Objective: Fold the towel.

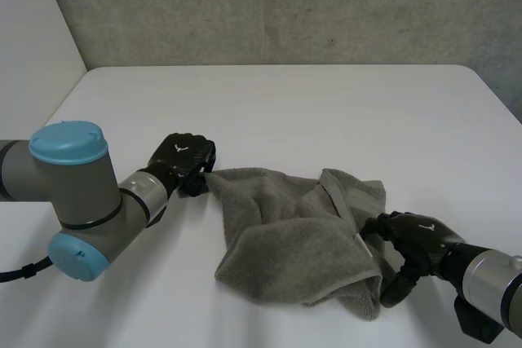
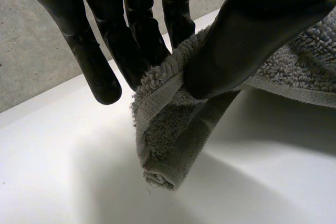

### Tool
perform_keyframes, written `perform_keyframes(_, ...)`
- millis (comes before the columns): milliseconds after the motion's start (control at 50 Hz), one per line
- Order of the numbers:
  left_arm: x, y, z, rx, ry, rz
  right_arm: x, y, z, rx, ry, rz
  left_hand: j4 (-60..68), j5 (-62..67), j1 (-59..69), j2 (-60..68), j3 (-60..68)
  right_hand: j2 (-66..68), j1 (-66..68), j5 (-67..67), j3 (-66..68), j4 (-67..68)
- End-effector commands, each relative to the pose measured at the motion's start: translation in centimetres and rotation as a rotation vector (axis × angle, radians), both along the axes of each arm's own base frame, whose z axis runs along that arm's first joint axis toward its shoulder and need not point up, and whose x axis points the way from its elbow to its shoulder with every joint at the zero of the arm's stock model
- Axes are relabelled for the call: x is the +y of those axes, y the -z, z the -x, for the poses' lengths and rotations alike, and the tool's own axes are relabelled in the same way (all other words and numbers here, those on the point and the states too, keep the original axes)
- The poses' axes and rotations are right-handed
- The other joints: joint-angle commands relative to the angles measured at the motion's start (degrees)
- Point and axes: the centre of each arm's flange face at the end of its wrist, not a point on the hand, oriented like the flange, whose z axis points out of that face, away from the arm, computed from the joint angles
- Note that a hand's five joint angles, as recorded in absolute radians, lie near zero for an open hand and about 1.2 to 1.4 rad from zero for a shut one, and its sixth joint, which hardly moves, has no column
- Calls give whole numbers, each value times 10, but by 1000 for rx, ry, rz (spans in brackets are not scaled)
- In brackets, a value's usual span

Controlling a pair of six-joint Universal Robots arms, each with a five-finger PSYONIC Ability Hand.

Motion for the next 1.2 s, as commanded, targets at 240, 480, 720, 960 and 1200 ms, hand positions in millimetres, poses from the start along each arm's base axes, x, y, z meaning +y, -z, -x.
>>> perform_keyframes(240, 0, -1, 0, 1, 0, 3, -4, 21, -7, -66, -22, -50, 21, 54, 59, 33, 41, 272, 281, 297, 280, 282)
perform_keyframes(480, -12, -6, -12, 6, -38, 15, -23, 8, -8, -58, -26, 34, 21, 54, 59, 33, 41, 362, 371, 388, 370, 372)
perform_keyframes(720, -13, -7, -14, 14, -48, 12, -16, 13, -7, -32, -38, 3, 21, 54, 59, 33, 41, 138, 147, 164, 146, 148)
perform_keyframes(960, -14, -8, -14, 15, -50, 14, -16, 8, -6, -35, -35, 23, 21, 54, 59, 33, 41, 167, 176, 192, 175, 177)
perform_keyframes(1200, -17, -8, -18, 15, -59, 14, -14, 10, -5, -35, -34, 16, 21, 54, 59, 33, 41, 167, 176, 192, 175, 177)
